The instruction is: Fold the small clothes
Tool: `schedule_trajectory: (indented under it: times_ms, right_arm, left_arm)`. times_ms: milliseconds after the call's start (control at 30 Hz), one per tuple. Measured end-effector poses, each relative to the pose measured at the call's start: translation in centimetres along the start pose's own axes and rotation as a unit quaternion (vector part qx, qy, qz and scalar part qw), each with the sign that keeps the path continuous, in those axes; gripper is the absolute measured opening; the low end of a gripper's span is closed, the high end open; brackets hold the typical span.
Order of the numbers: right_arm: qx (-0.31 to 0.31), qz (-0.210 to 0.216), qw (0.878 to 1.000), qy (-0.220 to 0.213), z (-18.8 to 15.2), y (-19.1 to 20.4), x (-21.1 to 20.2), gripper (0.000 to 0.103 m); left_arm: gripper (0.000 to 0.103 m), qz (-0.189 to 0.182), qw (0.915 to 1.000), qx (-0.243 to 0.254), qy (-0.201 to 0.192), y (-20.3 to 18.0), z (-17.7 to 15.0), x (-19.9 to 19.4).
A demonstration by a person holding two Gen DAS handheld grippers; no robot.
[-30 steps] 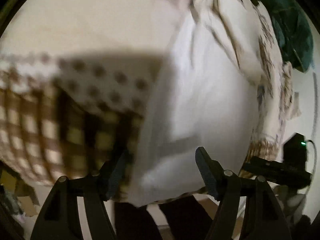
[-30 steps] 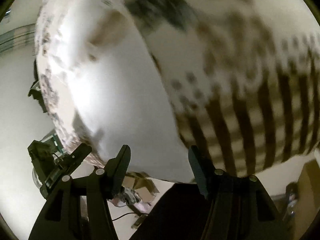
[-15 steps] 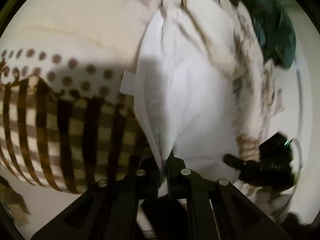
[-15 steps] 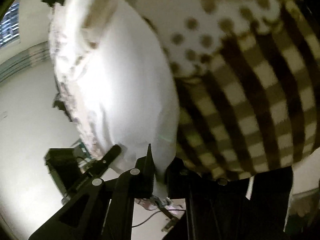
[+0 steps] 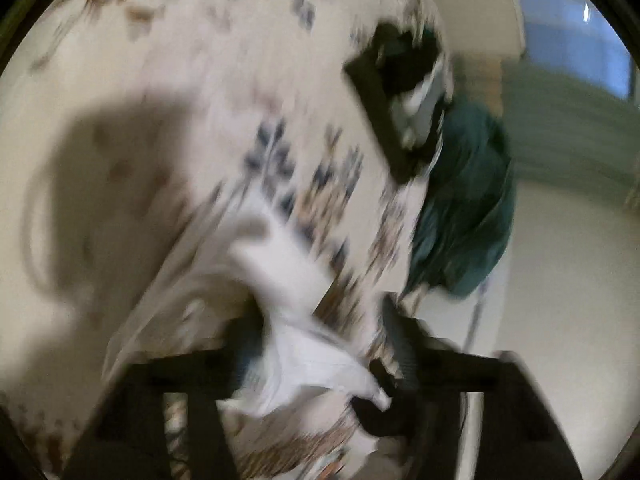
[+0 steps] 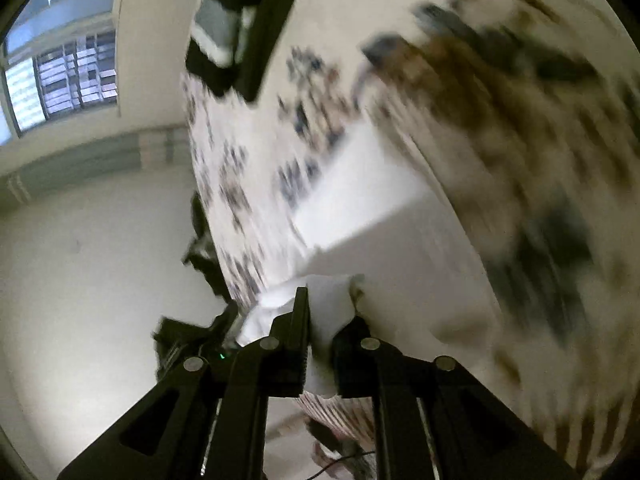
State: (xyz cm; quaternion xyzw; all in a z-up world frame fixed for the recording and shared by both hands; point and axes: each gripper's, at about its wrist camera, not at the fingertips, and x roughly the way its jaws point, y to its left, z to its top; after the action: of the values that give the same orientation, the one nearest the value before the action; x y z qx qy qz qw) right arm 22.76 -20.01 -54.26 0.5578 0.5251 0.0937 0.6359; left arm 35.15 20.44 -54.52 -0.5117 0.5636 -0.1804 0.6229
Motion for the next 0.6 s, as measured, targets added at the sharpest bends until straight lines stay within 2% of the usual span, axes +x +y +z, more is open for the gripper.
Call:
schedule_trajectory:
  times_ms: [33,67,100,133,200,300,333,400,433,467,500,533,600]
  right_arm:
    - [0.003,0.009,1.000,-0.006,1.5,0.3,0.3,0.033]
    - [-0.001,0.014,1.000,-0.013,2.2,0.5,0.1,0.053]
    - [-0.010,0.014,1.000,-0.019,2.7,0.6,-0.3,0.064]
    - [-0.031,0.001,0.999,-0.024,2.9,0.8,-0.9,0.065]
    - [-0.052,-0.028,0.998,-0.029,2.7,0.6,-1.5,0.065]
    - [-0.069,-0.079,0.994,-0.018,2.8,-1.8,-2.2,0.065]
    - [-0.078,-0.093,0.993,-0.012,2.9,-2.6,-1.9,0.065]
    - [-0.086,-0.121,0.989,0.004,3.5,-3.4,-0.4,0.065]
    - [-0.093,-0.133,0.987,0.016,3.8,-3.9,0.5,0.065]
    - [-0.098,-0.143,0.985,0.024,4.2,-4.0,1.4,0.065]
    - [-0.102,-0.154,0.982,0.029,4.7,-4.1,2.3,0.065]
    - [-0.108,-0.165,0.980,0.033,5.3,-3.9,3.3,0.065]
    - [-0.126,-0.193,0.972,0.037,6.7,-3.4,5.2,0.065]
  left_arm:
    - [0.064,-0.007,0.9999,0.006,-0.013,-0.3,0.6,-0.8]
    - [0.064,0.006,0.9993,0.026,-0.025,-0.7,0.7,-1.5]
    - [0.064,0.030,0.9976,0.052,-0.034,-0.9,0.7,-2.6]
    - [0.065,0.063,0.9938,0.083,-0.039,-1.3,0.3,-2.8]
    - [0.065,0.134,0.9788,0.150,-0.034,-1.9,-0.9,-2.5]
    - [0.065,0.219,0.9494,0.225,0.003,-1.7,-2.4,0.3]
    - [0.065,0.250,0.9359,0.247,0.017,-1.5,-2.7,1.8]
    - [0.065,0.314,0.9011,0.297,0.035,-1.7,-2.9,5.1]
    - [0.065,0.328,0.8918,0.310,0.038,-1.7,-2.8,6.2]
    - [0.065,0.366,0.8716,0.324,0.035,-1.8,-2.1,8.5]
    - [0.065,0.390,0.8605,0.326,0.031,-1.8,-1.4,9.8]
    - [0.065,0.398,0.8594,0.320,0.027,-1.9,-0.1,11.1]
    - [0.067,0.403,0.8690,0.287,0.010,-1.9,2.6,11.8]
